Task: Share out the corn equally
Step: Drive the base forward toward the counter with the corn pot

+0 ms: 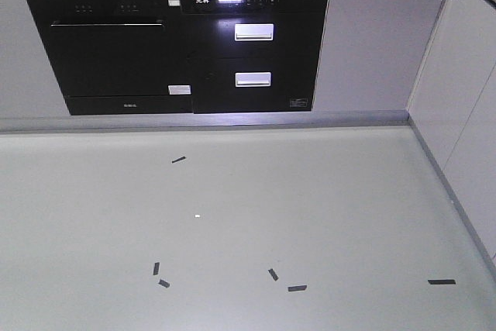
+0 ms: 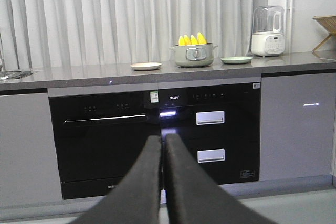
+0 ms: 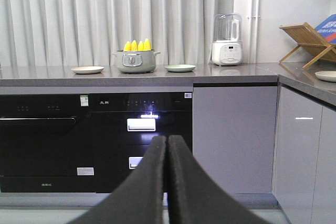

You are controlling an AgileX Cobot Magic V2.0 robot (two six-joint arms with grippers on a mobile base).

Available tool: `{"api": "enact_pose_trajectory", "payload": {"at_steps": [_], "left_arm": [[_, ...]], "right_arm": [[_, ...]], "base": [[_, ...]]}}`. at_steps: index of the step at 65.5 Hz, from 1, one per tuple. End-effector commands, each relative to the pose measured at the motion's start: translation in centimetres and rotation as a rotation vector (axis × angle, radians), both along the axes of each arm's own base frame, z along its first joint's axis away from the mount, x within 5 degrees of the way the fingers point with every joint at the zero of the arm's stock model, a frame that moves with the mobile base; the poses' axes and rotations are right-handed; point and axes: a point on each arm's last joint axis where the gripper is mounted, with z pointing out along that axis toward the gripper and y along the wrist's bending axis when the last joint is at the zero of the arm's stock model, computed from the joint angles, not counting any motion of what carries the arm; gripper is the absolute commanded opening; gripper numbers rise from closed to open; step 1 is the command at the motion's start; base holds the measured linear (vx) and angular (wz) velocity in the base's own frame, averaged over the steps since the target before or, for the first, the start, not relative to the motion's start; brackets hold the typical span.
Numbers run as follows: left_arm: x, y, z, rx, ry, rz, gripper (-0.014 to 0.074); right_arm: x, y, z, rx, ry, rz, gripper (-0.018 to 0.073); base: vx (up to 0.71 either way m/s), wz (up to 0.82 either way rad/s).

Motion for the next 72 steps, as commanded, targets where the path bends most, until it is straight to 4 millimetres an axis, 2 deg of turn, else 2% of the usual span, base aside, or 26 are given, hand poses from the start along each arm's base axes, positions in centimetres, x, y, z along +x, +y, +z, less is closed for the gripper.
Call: {"api": "enact_pose_trajectory", "payload": {"at_steps": [1,72], "left_arm": [[-0.18,0.0,0.25,-0.012,-0.074,-0.002,-0.0006],[-0.18,0.0,0.25,-0.012,-0.074,-0.002,-0.0006]], "right_arm": [[0.02,-0.03,0.35,-0.006,-0.058,-0.007,-0.0011],[0.03,-0.03,0.34,-0.006,-0.057,-0.007,-0.0011]], "base": [[0.03,-0.01],[0.08,0.01]]}}
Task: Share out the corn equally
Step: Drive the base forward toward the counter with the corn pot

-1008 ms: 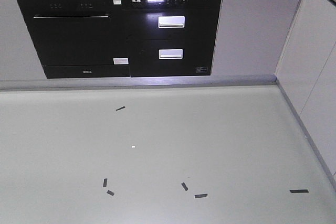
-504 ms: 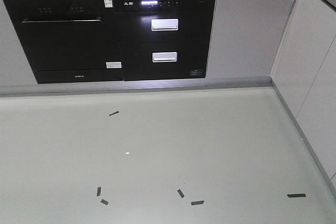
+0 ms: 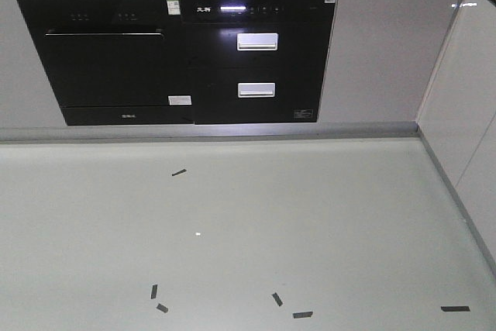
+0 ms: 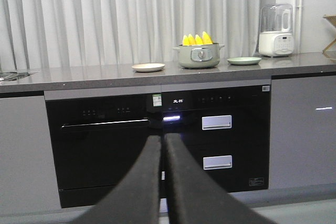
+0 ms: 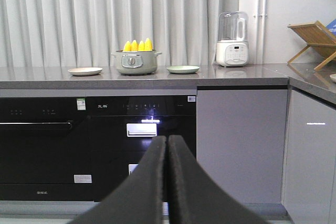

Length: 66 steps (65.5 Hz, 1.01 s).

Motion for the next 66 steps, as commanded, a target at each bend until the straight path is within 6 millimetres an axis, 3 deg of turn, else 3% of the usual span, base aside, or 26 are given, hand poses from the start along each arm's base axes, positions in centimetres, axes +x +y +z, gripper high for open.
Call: {"api": "enact_pose_trajectory", "payload": {"at_steps": [1,66], "left_arm": [[-0.18,0.0,0.25,-0.012,-0.074,-0.002,-0.0006],[-0.18,0.0,0.25,-0.012,-0.074,-0.002,-0.0006]], "right_arm": [[0.03,-0.03,0.34,-0.006,-0.057,-0.007,-0.0011],[0.02,-0.03,0.35,-0.006,-0.058,-0.007,-0.0011]], "base": [[0.09,0.09],[0.12,0.02]]}}
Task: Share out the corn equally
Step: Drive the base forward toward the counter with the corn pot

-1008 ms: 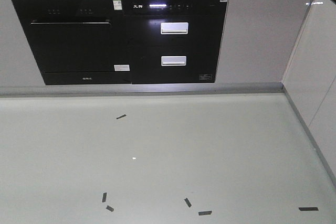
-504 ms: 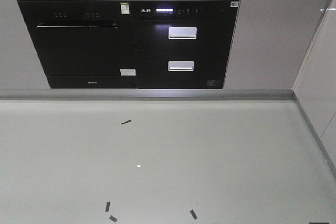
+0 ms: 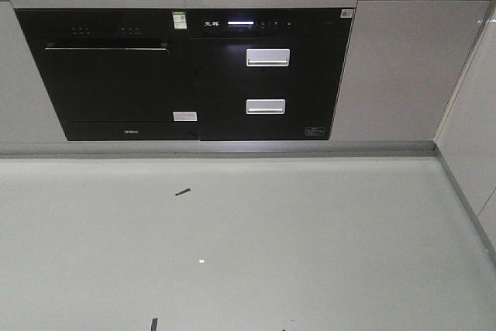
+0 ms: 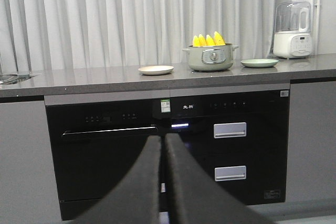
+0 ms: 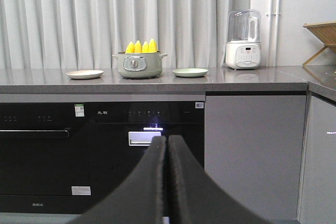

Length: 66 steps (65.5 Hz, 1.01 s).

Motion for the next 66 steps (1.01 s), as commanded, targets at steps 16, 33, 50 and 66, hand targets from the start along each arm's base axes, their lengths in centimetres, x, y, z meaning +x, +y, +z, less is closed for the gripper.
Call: {"api": "enact_pose_trajectory", "payload": {"at_steps": [16,33,50,66], "left_arm": [[-0.18,0.0,0.25,-0.012,-0.074,-0.002,-0.0006],[-0.18,0.0,0.25,-0.012,-0.074,-0.002,-0.0006],[-0.18,0.0,0.25,-0.012,-0.074,-0.002,-0.0006],[-0.18,0.0,0.25,-0.012,-0.074,-0.002,-0.0006]], "right_arm": [[0.03,-0.03,0.34,-0.006,-0.057,-0.007,-0.0011],[0.03,-0.03,0.34,-0.006,-0.057,-0.007,-0.0011],[0.03,-0.03,0.34,-0.006,-0.057,-0.007,-0.0011],[0.03,-0.03,0.34,-0.006,-0.057,-0.007,-0.0011]], "base": [[0.12,-0.03],[0.12,-0.03],[0.12,-0.03],[0.15,-0.04]]}}
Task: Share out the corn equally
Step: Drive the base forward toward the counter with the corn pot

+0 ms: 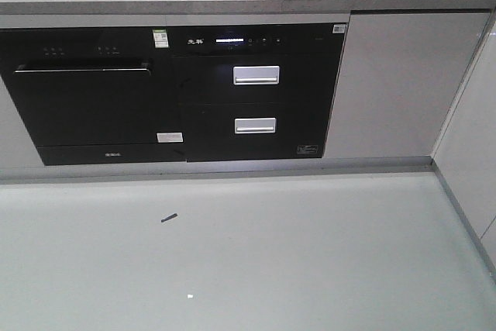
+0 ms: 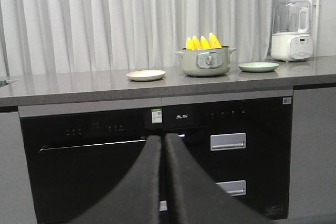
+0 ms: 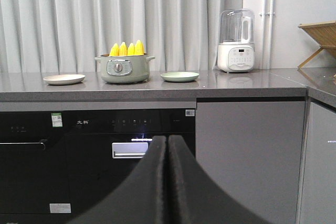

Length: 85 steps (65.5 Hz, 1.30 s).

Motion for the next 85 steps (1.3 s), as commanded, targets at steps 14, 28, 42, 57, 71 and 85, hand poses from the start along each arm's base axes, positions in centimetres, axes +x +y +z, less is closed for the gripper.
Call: {"api": "enact_pose_trajectory", "payload": {"at_steps": [14,28,42,57,71,85], "left_arm": [[-0.18,0.0,0.25,-0.012,-0.074,-0.002,-0.0006],[-0.18,0.0,0.25,-0.012,-0.074,-0.002,-0.0006],[-0.18,0.0,0.25,-0.012,-0.074,-0.002,-0.0006],[-0.18,0.0,0.25,-0.012,-0.074,-0.002,-0.0006],[-0.18,0.0,0.25,-0.012,-0.074,-0.002,-0.0006],[-0.18,0.0,0.25,-0.012,-0.074,-0.002,-0.0006]], "right_arm": [[0.03,-0.03,0.34,-0.006,-0.057,-0.007,-0.0011],[0.03,-0.03,0.34,-0.006,-0.057,-0.007,-0.0011],[0.03,-0.03,0.34,-0.006,-0.057,-0.007,-0.0011],[0.03,-0.03,0.34,-0.006,-0.057,-0.007,-0.0011],[0.03,-0.03,0.33,-0.006,-0.056,-0.006,-0.0011],[0.03,-0.03,0.33,-0.006,-0.056,-0.006,-0.0011]], "base": [[0.15,-0.04],[0.14,-0.03],[0.14,0.01],[0.14,0.02],[0.14,-0.01],[0.14,-0.01]]}}
